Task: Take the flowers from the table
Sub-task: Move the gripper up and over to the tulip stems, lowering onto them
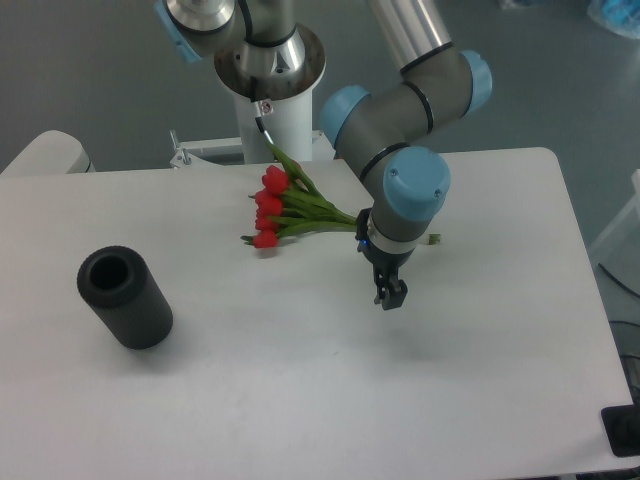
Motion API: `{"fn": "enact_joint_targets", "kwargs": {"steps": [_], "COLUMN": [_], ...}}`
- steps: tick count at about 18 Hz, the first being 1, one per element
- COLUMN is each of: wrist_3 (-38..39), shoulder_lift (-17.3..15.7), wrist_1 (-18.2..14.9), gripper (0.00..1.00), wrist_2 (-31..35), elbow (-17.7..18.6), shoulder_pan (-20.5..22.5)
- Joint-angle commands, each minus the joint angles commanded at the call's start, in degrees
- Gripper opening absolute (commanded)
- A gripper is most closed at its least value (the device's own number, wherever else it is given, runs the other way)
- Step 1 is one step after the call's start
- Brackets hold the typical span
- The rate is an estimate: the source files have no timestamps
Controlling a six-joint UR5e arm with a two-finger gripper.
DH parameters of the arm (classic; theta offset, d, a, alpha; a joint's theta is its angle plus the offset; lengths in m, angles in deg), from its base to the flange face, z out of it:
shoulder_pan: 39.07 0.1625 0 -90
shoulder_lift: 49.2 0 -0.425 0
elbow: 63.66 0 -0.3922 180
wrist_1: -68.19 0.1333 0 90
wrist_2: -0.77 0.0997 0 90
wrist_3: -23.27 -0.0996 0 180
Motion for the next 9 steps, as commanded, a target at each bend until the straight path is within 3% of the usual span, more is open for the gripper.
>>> {"fn": "enact_joint_targets", "kwargs": {"steps": [9], "wrist_3": [-12.75], "shoulder_lift": [-4.57], "wrist_1": [0.00], "gripper": [1.00], "wrist_2": [0.44], "elbow": [7.82], "shoulder_pan": [2.29]}}
